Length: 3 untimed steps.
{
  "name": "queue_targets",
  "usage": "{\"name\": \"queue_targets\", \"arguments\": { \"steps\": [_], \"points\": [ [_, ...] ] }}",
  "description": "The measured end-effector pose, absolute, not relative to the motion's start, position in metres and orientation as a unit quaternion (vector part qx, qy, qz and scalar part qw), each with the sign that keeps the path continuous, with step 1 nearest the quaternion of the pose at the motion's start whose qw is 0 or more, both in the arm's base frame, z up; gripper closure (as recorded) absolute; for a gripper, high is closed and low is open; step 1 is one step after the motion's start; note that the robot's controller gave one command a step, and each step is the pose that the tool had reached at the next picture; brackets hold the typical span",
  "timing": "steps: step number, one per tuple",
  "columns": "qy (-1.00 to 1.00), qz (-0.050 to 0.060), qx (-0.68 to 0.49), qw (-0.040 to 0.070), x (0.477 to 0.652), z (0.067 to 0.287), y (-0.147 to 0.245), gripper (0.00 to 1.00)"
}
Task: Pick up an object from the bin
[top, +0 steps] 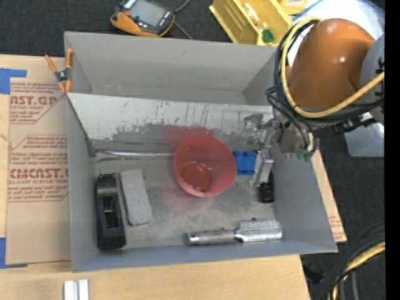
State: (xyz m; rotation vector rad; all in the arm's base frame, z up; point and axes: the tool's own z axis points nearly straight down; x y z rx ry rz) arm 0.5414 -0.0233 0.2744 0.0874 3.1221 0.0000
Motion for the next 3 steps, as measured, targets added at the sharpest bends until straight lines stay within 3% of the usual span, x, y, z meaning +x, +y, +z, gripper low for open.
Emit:
{"name": "queue_targets", "arguments": {
  "steps": [1, 2, 3],
  "points": [
    [1.0, 0.0, 0.006, 0.006, 0.532, 0.249, -0.005, 0.0],
    [0.999, -0.001, -0.04, 0.013, 0.55, 0.252, 0.005, 0.0],
    [0.998, -0.001, -0.065, 0.005, 0.529, 0.241, 0.002, 0.0]
  ]
}}
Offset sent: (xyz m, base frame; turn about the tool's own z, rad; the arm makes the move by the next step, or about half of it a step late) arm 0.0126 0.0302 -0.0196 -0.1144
